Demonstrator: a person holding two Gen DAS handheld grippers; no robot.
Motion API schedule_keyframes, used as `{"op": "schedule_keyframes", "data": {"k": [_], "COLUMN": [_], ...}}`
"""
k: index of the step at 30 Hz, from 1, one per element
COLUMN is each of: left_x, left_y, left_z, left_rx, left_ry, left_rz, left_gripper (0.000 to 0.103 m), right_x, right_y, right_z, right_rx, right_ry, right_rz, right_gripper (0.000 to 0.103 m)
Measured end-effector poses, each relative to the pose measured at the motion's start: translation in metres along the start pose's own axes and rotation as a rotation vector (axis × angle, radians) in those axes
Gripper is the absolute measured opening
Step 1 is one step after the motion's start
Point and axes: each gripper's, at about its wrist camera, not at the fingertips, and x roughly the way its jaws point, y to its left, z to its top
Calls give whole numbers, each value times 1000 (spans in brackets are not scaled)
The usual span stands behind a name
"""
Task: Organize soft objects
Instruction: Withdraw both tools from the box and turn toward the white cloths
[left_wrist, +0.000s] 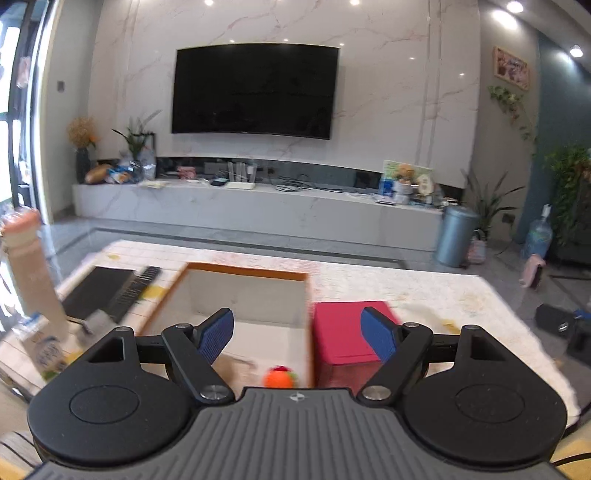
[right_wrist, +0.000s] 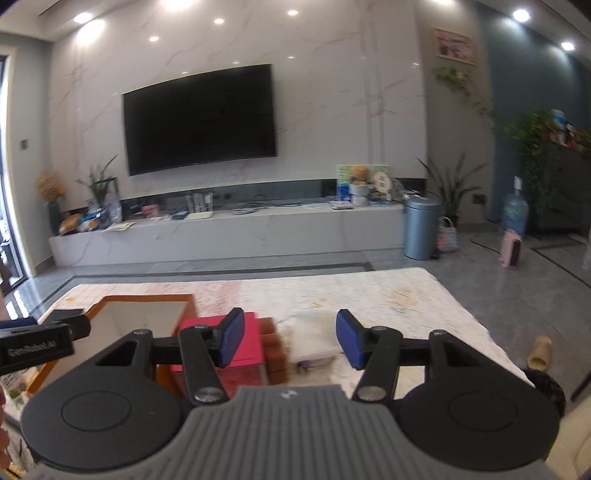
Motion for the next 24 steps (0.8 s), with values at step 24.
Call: {"op": "schedule_keyframes", "data": {"k": [24], "left_x": [74], "left_y": [-138], "left_z": [-74], "left_rx": [213], "left_ry": [93], "left_rz": [-142], "left_gripper": [92], "right_x": [63], "right_y": [-108], "right_z": [-55], "right_rx": [381], "right_ry": [133], "right_rz": [-190], "right_gripper": [65]}}
